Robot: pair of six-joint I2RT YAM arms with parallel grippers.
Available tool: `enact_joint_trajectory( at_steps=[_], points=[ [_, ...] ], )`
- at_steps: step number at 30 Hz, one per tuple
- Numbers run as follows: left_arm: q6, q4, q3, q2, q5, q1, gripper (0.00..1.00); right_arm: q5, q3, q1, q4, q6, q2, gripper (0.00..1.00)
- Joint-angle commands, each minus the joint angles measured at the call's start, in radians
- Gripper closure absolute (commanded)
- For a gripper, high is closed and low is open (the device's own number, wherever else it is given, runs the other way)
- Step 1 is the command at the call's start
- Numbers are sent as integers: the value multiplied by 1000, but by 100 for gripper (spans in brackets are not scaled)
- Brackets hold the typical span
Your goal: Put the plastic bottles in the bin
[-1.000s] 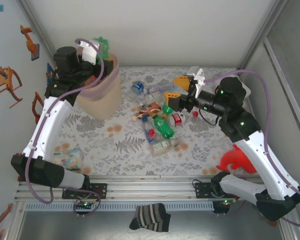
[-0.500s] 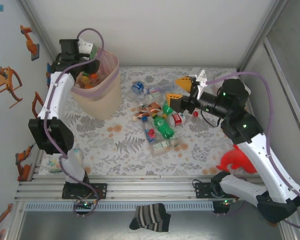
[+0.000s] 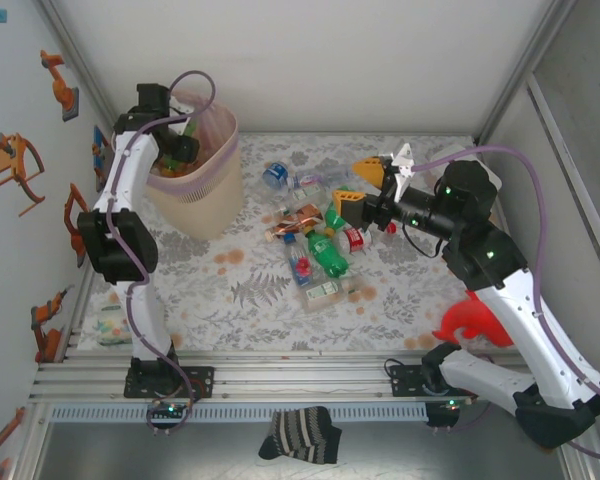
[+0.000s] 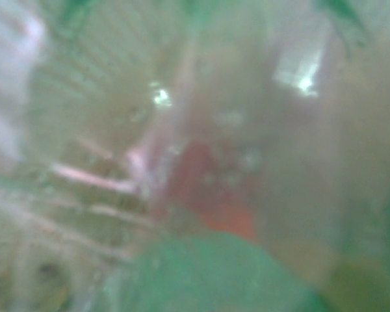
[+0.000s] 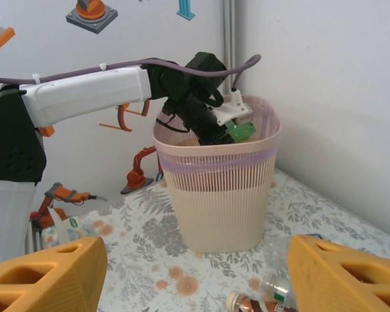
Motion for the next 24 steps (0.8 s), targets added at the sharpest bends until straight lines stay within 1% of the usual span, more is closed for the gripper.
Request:
enact_joint_trajectory(
  at_steps=[1,5,12,15,19,24],
  points=[
    [20,-122,38,67,9,-1,47,11,-8,3,8,-16,-21,28],
    [7,-151,60,75,10,-2,37,13,-8,3,8,-17,-23,28],
    [-13,-146,66,-11,44,-7,21,11,-7,3,11,-17,-18,28],
    [-19,-146,69,-42,49,-7,16,8,-8,3,17,-14,-18,28],
    [-31,-143,71,-78,100,-7,12,8,-10,3,19,-15,-16,28],
    [-54,-142,60,-106,212,-7,10,7,-12,3,22,-15,-17,28]
  ],
)
